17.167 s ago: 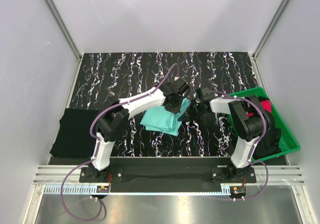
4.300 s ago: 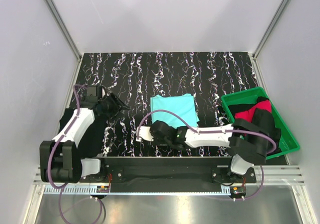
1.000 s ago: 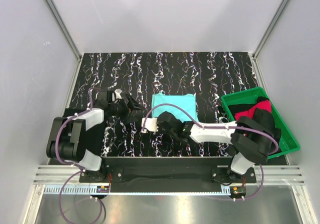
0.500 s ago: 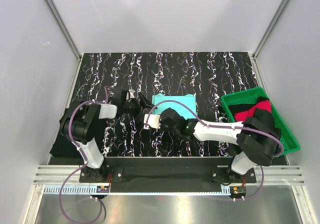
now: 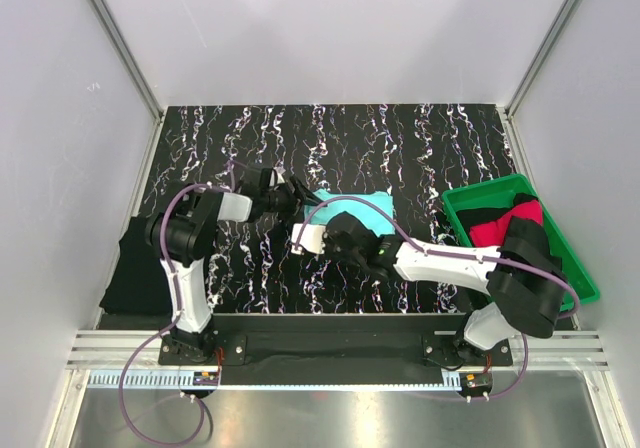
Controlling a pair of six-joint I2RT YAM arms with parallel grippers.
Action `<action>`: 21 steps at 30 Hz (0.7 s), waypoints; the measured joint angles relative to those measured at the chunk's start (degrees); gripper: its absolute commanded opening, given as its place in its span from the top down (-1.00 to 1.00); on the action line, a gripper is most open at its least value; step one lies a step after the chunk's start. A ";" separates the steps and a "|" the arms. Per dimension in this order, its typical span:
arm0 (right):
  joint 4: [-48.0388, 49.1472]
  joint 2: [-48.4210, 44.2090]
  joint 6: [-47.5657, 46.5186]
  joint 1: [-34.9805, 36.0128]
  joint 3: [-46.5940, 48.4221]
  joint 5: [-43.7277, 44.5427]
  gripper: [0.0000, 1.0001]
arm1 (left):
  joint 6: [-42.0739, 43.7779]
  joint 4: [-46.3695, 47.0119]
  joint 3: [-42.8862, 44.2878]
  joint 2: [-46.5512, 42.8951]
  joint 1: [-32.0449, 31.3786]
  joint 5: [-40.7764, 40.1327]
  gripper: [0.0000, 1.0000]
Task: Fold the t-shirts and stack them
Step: Neatly place the folded tshirt to the corner
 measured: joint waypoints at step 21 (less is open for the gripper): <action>-9.16 -14.86 15.89 -1.16 1.29 11.41 -0.54 | 14.80 -25.83 7.48 -11.93 4.13 -20.00 1.00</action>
